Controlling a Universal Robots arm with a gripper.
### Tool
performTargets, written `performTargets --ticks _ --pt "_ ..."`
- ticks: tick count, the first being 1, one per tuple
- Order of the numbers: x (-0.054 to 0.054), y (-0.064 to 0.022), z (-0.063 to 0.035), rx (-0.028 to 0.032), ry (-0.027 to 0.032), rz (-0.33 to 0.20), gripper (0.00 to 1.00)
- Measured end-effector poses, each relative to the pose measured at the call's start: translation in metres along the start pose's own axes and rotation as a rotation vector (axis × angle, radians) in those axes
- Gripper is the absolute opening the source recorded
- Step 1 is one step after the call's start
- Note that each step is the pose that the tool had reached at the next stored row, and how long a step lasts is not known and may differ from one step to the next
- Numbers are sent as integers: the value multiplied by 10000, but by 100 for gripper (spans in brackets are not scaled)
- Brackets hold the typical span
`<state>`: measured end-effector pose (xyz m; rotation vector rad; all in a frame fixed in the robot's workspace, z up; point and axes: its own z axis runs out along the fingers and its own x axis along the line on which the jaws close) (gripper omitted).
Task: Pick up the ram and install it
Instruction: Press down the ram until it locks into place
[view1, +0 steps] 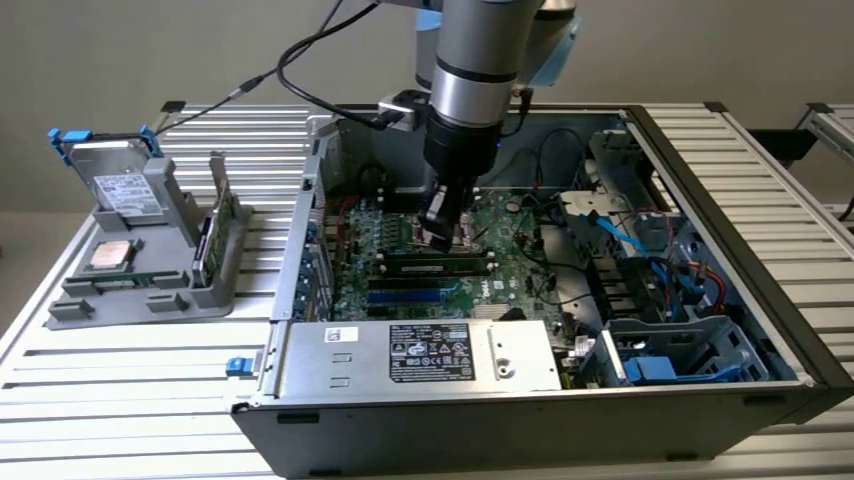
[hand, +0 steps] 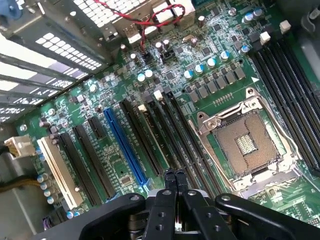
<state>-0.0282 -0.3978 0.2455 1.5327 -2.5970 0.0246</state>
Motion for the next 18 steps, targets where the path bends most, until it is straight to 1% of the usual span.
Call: performTargets --ticks 5,11,14,18 --pt "-3 -1 26 -84 -38 751 10" --pt "-5 -1 36 -150 -63 1546 10" --pt "-4 -2 38 -158 -54 1911 10" --pt "-5 -2 40 -135 -14 2343 10"
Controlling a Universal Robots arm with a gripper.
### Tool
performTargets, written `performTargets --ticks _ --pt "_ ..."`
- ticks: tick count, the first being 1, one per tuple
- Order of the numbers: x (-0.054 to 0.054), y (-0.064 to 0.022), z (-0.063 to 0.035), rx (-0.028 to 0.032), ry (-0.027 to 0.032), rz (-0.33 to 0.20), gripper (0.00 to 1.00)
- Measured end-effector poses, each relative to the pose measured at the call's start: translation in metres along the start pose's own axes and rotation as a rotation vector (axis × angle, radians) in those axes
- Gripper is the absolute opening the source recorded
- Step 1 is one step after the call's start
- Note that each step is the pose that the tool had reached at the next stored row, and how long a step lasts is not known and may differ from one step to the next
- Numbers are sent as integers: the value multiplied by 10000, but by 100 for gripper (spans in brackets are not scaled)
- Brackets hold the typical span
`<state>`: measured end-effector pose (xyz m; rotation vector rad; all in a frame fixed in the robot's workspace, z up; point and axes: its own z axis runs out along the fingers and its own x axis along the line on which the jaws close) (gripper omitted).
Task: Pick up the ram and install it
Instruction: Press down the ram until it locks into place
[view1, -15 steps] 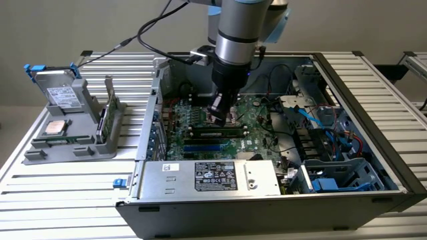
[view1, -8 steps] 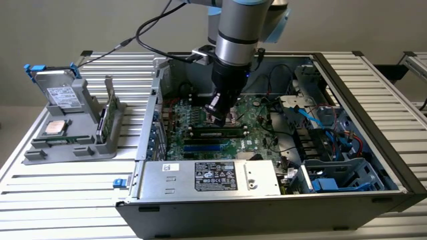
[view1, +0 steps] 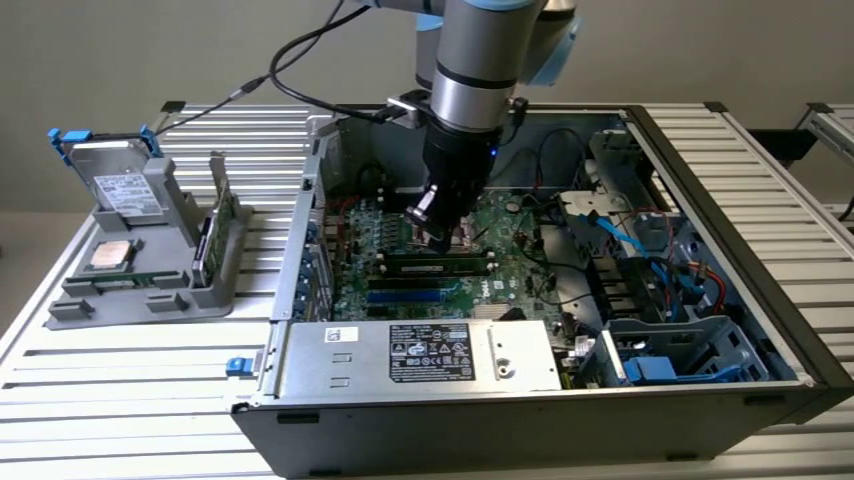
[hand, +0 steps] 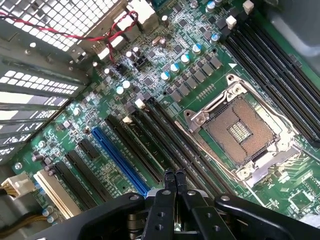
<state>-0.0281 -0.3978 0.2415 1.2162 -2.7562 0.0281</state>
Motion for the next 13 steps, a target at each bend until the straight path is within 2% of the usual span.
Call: performTargets --ticks 13 --pt "0 0 2 85 65 1428 10"
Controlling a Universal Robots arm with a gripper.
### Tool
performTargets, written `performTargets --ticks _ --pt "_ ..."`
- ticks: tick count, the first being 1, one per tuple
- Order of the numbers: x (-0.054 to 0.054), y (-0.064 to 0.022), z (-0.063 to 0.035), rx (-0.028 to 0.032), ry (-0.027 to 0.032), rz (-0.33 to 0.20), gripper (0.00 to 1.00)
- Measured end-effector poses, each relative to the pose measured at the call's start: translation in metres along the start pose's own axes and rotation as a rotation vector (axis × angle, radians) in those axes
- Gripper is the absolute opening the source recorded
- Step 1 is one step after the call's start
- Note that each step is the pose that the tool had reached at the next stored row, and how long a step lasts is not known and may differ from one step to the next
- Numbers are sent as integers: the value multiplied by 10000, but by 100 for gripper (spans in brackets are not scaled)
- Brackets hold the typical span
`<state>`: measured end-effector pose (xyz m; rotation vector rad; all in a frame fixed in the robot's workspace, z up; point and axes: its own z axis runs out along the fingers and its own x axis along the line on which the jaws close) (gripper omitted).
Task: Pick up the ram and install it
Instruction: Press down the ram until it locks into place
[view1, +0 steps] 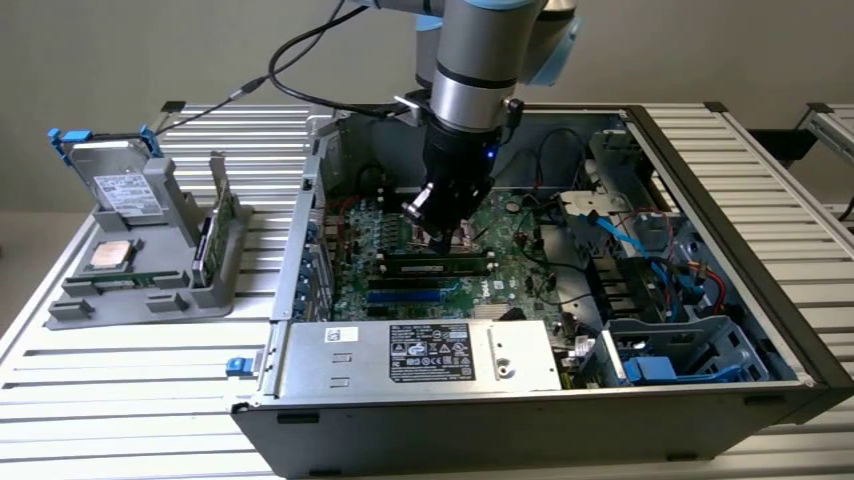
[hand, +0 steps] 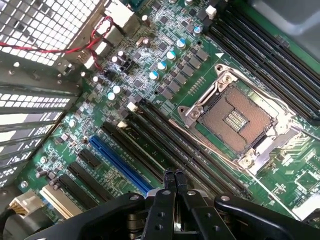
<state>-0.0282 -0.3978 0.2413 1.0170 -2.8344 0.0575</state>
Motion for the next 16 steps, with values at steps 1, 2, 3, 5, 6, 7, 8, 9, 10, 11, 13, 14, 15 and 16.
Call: performTargets --ticks 1,2,3,5,6,7,8,9,10,11,13,14,15,16 --pt "0 0 0 6 3 105 10" --pt "0 0 1 10 5 228 10" --pt "0 0 1 12 5 341 10" --pt "0 0 2 12 -1 570 10" --pt "0 0 3 9 -6 689 10" --pt "-1 0 5 5 -11 813 10" --pt "-1 0 6 0 -16 935 10" --pt "-1 0 7 -5 -21 1055 10" --pt "-1 0 7 -8 -24 1178 10" --pt "-1 0 8 -13 -28 1307 10" --pt "-1 0 10 -22 -36 1548 10" --pt "-1 0 11 -26 -41 1680 10" --pt "-2 0 12 -31 -45 1803 10" --pt "-2 0 13 -35 -50 1932 10"
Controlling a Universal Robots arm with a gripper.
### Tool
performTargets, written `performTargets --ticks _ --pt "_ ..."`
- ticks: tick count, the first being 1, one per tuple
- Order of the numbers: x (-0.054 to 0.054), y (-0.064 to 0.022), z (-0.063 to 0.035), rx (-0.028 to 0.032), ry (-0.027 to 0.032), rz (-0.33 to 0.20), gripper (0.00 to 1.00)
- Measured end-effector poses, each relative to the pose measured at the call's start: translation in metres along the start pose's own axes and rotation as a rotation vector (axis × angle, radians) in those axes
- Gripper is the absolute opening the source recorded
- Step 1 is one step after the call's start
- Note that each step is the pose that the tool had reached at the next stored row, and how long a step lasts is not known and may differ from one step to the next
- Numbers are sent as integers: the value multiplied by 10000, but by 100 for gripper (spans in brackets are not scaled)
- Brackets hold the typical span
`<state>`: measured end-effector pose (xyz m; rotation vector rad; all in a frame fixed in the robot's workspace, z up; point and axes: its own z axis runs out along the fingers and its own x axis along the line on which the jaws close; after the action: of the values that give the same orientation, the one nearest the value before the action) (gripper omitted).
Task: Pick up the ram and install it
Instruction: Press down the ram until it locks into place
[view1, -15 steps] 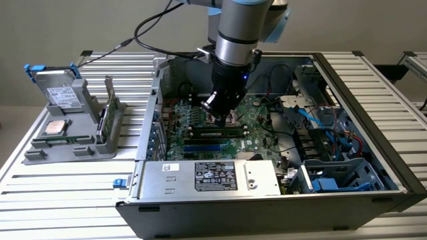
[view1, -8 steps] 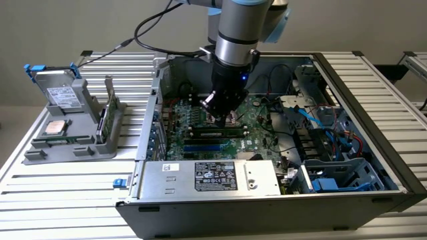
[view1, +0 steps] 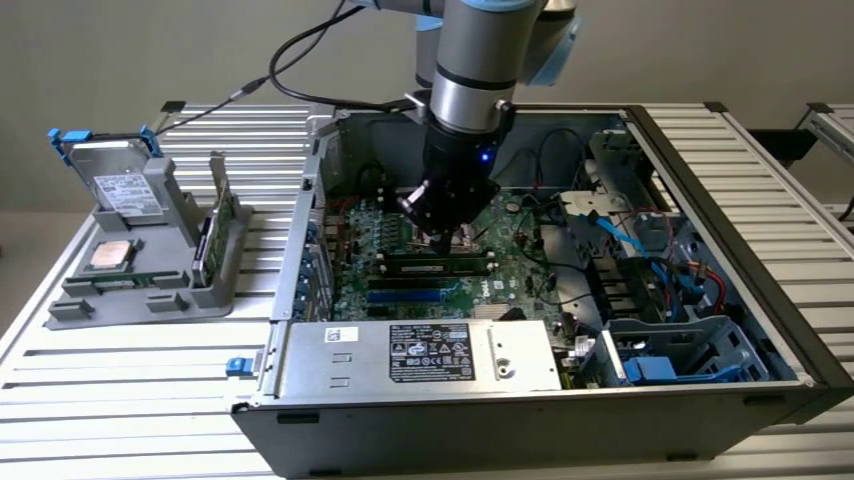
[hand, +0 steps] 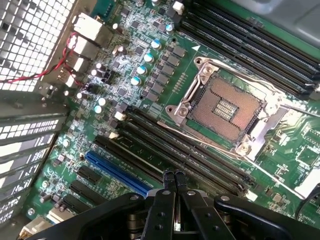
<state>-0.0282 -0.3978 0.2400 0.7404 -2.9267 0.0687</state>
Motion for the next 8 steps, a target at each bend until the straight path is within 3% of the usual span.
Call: performTargets --ticks 8 --pt "-1 0 8 -36 -34 995 10"
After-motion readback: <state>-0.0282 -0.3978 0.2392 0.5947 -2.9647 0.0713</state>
